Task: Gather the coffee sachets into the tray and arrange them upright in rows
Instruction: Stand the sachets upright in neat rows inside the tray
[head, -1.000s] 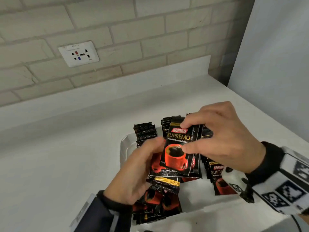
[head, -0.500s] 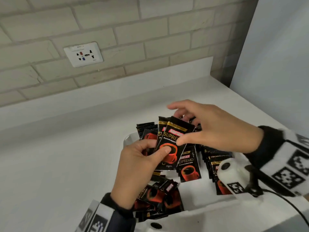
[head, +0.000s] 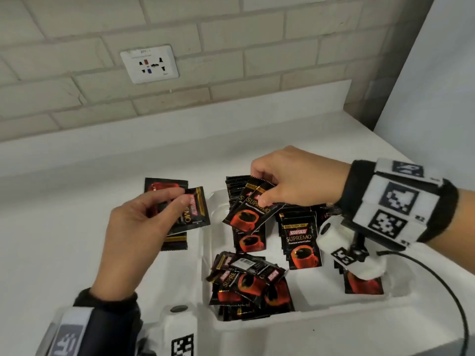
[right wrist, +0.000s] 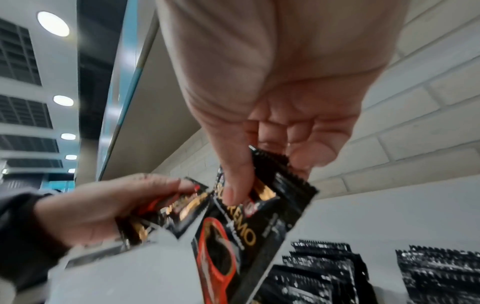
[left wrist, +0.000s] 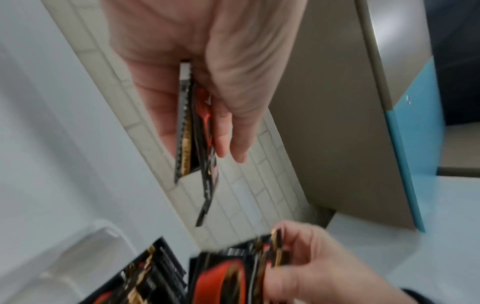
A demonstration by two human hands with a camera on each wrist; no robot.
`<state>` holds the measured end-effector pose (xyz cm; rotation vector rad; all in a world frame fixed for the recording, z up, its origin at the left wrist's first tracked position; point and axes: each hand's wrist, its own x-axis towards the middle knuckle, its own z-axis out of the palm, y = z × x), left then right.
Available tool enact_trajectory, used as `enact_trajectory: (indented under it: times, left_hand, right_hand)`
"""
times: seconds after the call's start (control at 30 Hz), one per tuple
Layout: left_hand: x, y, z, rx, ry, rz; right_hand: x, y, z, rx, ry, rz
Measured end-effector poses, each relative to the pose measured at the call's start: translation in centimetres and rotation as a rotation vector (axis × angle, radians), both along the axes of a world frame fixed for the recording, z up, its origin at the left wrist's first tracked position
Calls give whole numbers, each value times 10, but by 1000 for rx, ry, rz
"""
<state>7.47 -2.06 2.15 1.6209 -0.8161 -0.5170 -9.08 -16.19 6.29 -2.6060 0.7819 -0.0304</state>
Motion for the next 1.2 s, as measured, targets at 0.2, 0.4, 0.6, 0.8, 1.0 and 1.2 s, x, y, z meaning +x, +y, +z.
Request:
enact_trajectory:
  times: [0.2, 0.4, 0.6, 0.8, 1.0, 1.2]
  left_hand:
    - [10, 4, -1, -29, 42, 1]
    - [8, -2, -6, -12, 60, -64]
    - [14, -7, -12, 16, 145, -161]
    - [3, -15, -20, -51, 217, -244]
    - [-17, -26, -19, -115, 251, -271]
    - [-42, -35, -18, -107, 291, -341]
  right_hand:
    - [21, 3, -26, -149, 246, 133]
    - [38, 13, -52, -300, 365, 271]
    - [39, 8, -57, -320, 288, 244]
    - [25, 2, -42, -323, 175, 124]
    - [-4, -9, -18, 21, -346, -132]
    - [-22, -1, -31, 362, -381, -167]
